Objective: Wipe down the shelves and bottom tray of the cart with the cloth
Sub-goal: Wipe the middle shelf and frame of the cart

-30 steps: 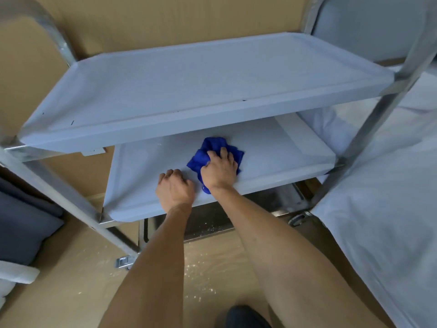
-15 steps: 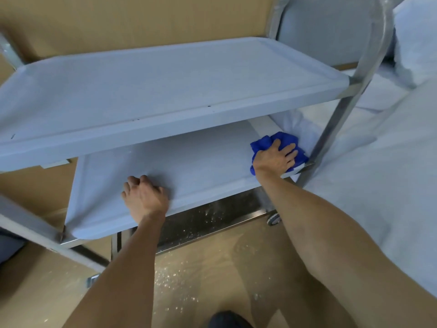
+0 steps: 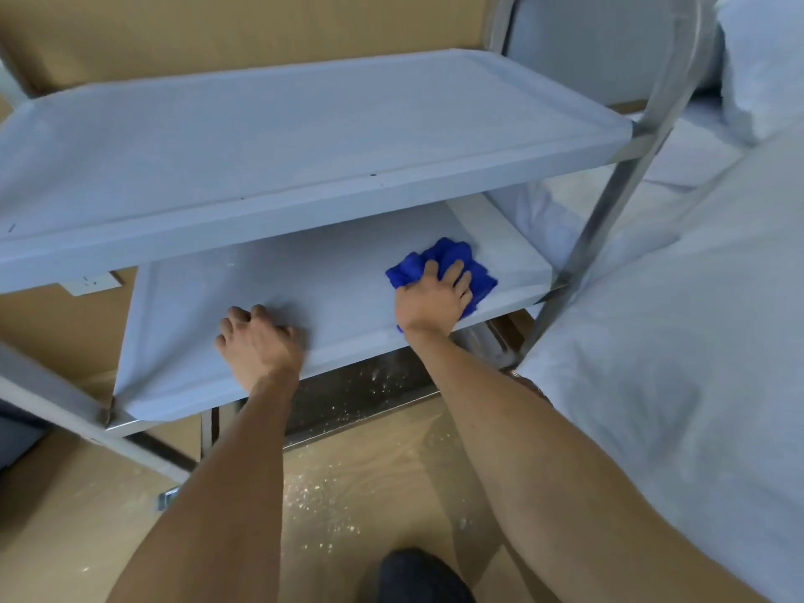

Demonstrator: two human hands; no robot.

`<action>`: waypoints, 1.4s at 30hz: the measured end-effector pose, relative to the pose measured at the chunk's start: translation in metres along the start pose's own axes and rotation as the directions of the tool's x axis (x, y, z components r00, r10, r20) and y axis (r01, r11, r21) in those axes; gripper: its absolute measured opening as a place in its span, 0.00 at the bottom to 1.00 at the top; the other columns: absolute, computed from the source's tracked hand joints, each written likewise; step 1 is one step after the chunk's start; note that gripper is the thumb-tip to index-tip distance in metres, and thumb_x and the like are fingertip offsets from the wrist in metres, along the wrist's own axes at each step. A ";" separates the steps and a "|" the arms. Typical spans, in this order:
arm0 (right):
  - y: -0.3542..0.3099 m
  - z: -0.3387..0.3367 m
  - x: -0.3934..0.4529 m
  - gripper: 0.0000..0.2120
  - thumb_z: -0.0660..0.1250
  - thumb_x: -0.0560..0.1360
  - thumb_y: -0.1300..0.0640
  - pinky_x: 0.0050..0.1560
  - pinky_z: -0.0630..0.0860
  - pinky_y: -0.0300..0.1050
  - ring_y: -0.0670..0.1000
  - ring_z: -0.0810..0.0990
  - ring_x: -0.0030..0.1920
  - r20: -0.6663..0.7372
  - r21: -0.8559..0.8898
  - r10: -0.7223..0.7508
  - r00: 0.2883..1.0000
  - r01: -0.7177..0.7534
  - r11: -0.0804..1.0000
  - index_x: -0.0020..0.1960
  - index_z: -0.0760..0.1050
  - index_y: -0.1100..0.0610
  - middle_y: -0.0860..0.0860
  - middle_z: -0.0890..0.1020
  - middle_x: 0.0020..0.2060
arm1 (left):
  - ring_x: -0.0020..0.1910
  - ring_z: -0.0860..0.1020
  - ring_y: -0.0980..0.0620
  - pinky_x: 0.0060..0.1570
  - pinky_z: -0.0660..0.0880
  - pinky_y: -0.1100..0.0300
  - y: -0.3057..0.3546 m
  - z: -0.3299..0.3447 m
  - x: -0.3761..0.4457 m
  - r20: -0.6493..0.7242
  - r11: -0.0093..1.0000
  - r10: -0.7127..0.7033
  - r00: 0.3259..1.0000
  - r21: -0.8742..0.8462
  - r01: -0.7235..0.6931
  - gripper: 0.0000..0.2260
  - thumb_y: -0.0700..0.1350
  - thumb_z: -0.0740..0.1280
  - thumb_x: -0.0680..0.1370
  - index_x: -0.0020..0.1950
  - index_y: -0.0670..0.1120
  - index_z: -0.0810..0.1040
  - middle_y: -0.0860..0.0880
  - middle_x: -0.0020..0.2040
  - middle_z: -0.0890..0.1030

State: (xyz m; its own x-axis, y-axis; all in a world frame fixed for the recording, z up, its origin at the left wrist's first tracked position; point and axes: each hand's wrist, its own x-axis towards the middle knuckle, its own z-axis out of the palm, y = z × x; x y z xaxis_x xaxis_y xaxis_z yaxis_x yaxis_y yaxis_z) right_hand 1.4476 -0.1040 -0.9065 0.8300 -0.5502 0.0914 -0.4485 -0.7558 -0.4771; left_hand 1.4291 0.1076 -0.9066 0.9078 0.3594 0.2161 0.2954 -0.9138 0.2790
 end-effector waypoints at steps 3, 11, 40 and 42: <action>0.017 -0.010 -0.001 0.22 0.58 0.80 0.51 0.77 0.53 0.59 0.63 0.55 0.78 0.035 0.085 -0.052 0.998 0.048 0.995 0.74 0.68 0.49 0.59 0.59 0.78 | 0.52 0.72 0.37 0.53 0.68 0.46 -0.001 -0.002 -0.002 -0.007 1.000 0.006 1.000 -0.011 -0.006 0.13 0.43 0.66 0.69 0.50 0.38 0.79 0.37 0.50 0.74; 0.095 -0.059 0.078 0.25 0.59 0.80 0.55 0.76 0.54 0.58 0.65 0.58 0.75 -0.062 0.067 0.217 0.974 -0.213 0.975 0.77 0.64 0.53 0.63 0.57 0.77 | 0.53 0.71 0.36 0.53 0.67 0.45 0.000 0.000 -0.006 -0.022 0.999 0.014 1.000 -0.031 -0.014 0.12 0.42 0.66 0.70 0.50 0.37 0.78 0.36 0.51 0.73; -0.054 0.027 -0.011 0.21 0.57 0.80 0.55 0.70 0.64 0.52 0.58 0.67 0.70 0.102 0.014 -0.337 0.936 0.337 0.941 0.72 0.69 0.49 0.56 0.67 0.71 | 0.58 0.72 0.44 0.58 0.65 0.52 -0.020 -0.024 -0.014 0.082 0.986 0.031 0.996 -0.166 -0.017 0.14 0.37 0.62 0.75 0.58 0.44 0.79 0.45 0.57 0.77; -0.035 0.012 -0.013 0.21 0.56 0.81 0.54 0.70 0.65 0.54 0.59 0.65 0.72 0.076 -0.022 -0.248 0.966 0.250 0.968 0.73 0.67 0.48 0.57 0.65 0.73 | 0.56 0.73 0.43 0.56 0.66 0.52 -0.036 -0.038 -0.025 0.054 0.982 0.009 0.998 -0.189 0.002 0.14 0.35 0.62 0.74 0.57 0.43 0.80 0.44 0.56 0.77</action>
State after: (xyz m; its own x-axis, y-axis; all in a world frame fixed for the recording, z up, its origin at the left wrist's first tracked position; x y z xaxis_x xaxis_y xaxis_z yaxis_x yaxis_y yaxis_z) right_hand 1.4562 -0.0657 -0.9018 0.9379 -0.3174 0.1399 -0.2342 -0.8769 -0.4197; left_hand 1.3841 0.1386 -0.8869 0.9252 0.3406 0.1675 0.2354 -0.8611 0.4507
